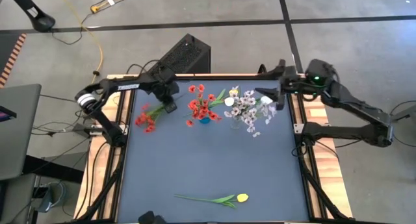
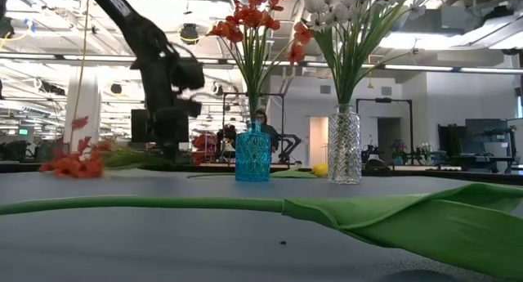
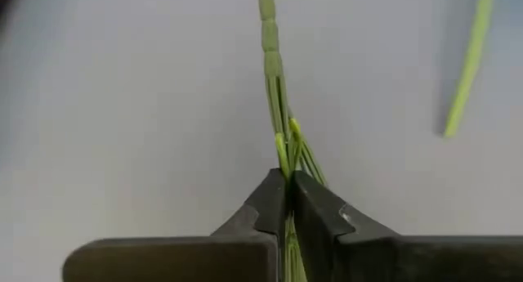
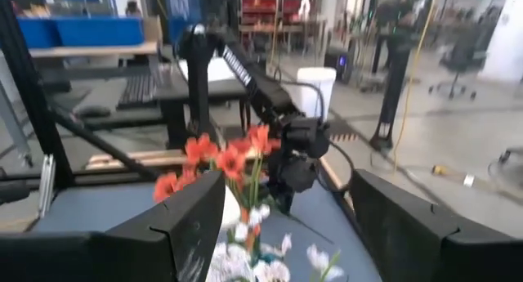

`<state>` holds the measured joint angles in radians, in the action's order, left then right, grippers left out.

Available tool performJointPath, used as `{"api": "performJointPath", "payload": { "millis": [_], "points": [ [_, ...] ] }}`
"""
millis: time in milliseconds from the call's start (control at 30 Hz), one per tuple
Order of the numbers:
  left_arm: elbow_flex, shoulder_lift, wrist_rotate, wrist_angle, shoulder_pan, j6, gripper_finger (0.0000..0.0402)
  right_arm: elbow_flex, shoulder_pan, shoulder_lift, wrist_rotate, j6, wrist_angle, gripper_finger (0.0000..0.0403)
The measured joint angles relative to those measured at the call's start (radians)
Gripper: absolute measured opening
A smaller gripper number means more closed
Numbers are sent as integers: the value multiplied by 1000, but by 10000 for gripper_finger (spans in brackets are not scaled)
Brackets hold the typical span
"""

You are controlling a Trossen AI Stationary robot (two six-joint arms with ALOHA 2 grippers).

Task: Sort flowers into vase by color
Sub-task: Put the orange flowers into the blue vase

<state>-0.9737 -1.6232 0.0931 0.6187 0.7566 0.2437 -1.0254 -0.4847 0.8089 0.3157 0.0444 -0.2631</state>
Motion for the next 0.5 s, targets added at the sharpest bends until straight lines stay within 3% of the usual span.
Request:
{"api": "performJointPath", "payload": {
  "millis": [133,233,333,500],
  "points": [
    [0,120,5,-8,-17,-25,2,-30,0,-46,5,0,2,291],
    [0,226,6,-26,-19,-78,1,-41,3,-75,77,4,44,291],
    [0,338,15,-76,-19,-166,0,-39,33,-79,117,-45,144,291],
    [0,517,95,-211,-20,-308,0,-36,86,-19,97,-93,306,291]
  ]
}}
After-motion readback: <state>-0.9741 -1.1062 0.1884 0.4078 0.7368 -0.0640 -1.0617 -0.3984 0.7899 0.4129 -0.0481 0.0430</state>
